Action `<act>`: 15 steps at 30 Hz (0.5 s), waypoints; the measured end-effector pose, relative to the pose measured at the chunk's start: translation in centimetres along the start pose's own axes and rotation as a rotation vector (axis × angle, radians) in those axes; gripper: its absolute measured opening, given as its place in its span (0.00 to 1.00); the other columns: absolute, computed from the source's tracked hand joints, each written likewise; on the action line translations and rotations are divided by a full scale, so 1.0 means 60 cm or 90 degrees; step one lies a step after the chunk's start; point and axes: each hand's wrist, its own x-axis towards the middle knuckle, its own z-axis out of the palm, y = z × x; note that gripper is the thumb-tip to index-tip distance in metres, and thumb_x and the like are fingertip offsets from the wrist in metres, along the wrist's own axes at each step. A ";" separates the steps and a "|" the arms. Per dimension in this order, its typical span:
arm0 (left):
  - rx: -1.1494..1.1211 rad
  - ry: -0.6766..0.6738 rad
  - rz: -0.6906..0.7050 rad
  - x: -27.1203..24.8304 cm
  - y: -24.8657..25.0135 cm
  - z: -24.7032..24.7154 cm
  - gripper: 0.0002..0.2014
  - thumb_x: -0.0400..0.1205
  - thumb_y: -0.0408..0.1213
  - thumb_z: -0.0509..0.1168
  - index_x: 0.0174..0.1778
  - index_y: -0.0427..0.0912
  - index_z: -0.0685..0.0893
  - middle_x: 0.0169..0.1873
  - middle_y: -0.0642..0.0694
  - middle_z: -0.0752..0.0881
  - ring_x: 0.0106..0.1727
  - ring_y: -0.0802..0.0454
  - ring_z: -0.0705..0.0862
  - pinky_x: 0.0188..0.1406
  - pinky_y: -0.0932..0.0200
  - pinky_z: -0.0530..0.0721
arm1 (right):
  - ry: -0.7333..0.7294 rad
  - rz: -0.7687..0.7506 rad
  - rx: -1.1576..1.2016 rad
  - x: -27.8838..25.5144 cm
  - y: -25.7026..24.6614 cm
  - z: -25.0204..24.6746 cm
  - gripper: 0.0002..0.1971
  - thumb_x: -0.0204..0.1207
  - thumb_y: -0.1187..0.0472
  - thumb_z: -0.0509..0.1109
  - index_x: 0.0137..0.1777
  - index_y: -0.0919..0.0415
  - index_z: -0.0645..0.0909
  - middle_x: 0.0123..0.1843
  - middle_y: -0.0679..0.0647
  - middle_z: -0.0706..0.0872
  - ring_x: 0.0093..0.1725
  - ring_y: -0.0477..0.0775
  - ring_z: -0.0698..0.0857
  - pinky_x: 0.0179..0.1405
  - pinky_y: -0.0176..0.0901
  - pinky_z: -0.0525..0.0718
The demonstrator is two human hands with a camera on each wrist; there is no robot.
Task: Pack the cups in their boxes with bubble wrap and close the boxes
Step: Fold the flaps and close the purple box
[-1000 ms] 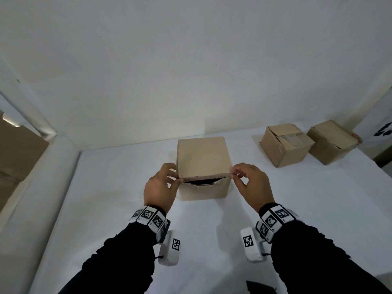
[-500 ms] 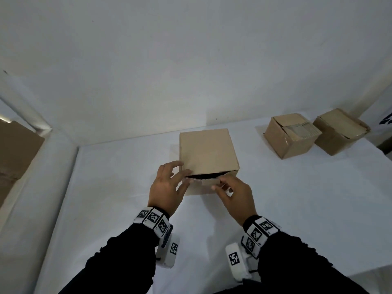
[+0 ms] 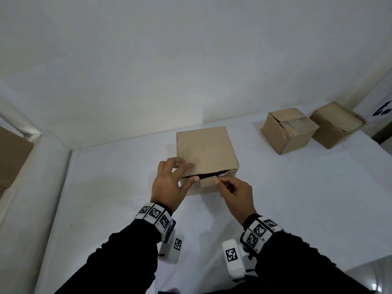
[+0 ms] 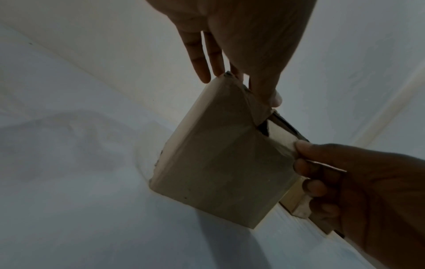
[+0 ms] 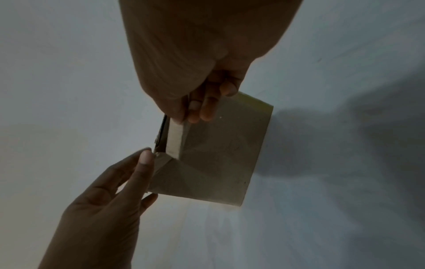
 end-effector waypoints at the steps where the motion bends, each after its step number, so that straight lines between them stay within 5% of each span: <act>1: -0.001 -0.001 0.017 -0.001 -0.002 0.002 0.15 0.78 0.56 0.67 0.55 0.53 0.89 0.56 0.52 0.80 0.55 0.49 0.75 0.48 0.60 0.80 | 0.002 0.012 -0.001 0.000 0.001 0.001 0.05 0.75 0.58 0.76 0.41 0.46 0.88 0.31 0.42 0.88 0.33 0.49 0.87 0.42 0.56 0.88; 11: 0.009 -0.021 0.079 -0.007 -0.009 0.004 0.13 0.80 0.49 0.69 0.61 0.59 0.87 0.57 0.54 0.82 0.58 0.48 0.74 0.49 0.56 0.83 | 0.066 0.035 0.011 -0.001 -0.020 0.020 0.05 0.75 0.59 0.74 0.39 0.54 0.89 0.29 0.47 0.88 0.31 0.45 0.84 0.35 0.35 0.81; 15: 0.029 -0.025 0.069 -0.012 -0.006 0.003 0.14 0.79 0.50 0.70 0.61 0.60 0.86 0.58 0.55 0.82 0.57 0.49 0.74 0.47 0.58 0.83 | 0.094 0.027 0.018 -0.001 -0.021 0.026 0.04 0.77 0.59 0.73 0.43 0.55 0.89 0.32 0.49 0.88 0.34 0.47 0.86 0.37 0.36 0.83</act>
